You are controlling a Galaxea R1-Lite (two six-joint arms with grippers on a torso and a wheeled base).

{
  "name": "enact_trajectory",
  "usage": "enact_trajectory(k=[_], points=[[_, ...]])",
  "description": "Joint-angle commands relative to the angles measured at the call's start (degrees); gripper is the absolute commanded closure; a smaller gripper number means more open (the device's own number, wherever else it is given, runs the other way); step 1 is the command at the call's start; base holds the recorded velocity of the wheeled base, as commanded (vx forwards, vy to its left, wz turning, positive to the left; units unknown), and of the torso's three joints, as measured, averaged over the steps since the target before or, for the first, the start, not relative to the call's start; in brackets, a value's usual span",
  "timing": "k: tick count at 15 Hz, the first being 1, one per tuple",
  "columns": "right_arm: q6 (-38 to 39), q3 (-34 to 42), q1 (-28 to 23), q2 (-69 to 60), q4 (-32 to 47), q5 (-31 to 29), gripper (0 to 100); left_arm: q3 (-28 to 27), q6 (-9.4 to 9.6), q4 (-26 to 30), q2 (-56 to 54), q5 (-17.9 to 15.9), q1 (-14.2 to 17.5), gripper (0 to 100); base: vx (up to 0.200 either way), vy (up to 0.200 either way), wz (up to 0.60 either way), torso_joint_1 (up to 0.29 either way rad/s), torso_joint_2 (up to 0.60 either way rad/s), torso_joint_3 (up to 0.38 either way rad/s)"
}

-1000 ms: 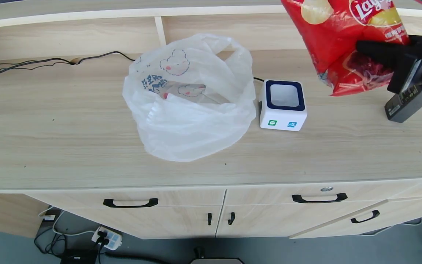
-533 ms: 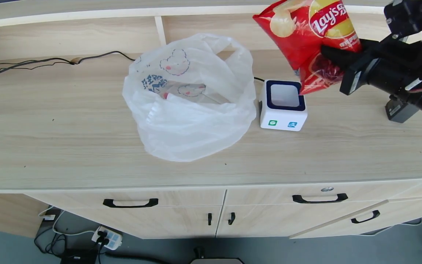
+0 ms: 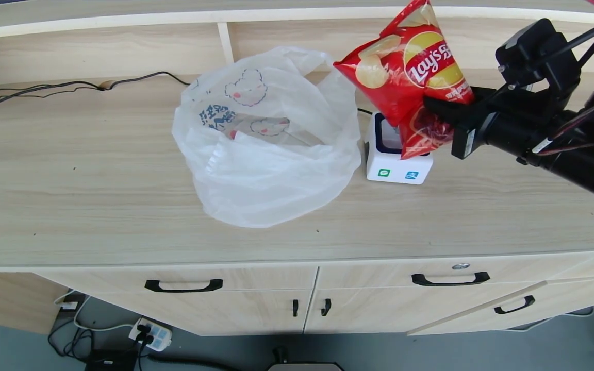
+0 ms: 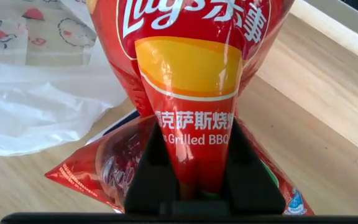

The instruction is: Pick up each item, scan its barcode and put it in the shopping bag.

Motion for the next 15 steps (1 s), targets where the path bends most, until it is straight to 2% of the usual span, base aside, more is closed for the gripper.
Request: enact_trajectory(k=[1, 7, 8, 9, 12, 13, 15], points=[[0.0, -0.3, 0.0, 0.1, 0.0, 0.0, 100, 0.0, 0.0, -0.1, 0.1, 0.0, 0.0, 0, 0.0, 0.0, 0.0, 0.0, 0.0, 0.0], [0.3, 0.7, -0.1, -0.5, -0.1, 0.2, 100, 0.0, 0.0, -0.1, 0.1, 0.0, 0.0, 0, 0.0, 0.0, 0.0, 0.0, 0.0, 0.0], [3.8, -0.2, 1.1, -1.3, -0.9, -0.6, 100, 0.0, -0.09, -0.1, 0.1, 0.0, 0.0, 0, 0.0, 0.0, 0.0, 0.0, 0.0, 0.0], [5.1, 1.3, 1.5, -3.3, -2.3, -3.5, 100, 0.0, 0.0, -0.1, 0.1, 0.0, 0.0, 0, 0.0, 0.0, 0.0, 0.0, 0.0, 0.0], [15.5, 2.6, 9.9, -7.1, -1.9, -14.6, 100, 0.0, -0.09, 0.0, 0.1, 0.0, 0.0, 0, 0.0, 0.0, 0.0, 0.0, 0.0, 0.0], [15.5, 3.2, 10.7, -7.9, -1.8, -15.5, 100, 0.0, -0.09, 0.0, 0.1, 0.0, 0.0, 0, 0.0, 0.0, 0.0, 0.0, 0.0, 0.0], [15.5, 3.7, 10.7, -8.3, -1.9, -15.6, 100, 0.0, 0.0, 0.1, 0.1, 0.0, 0.0, 0, 0.0, 0.0, 0.6, 0.005, 0.0, 0.005]])
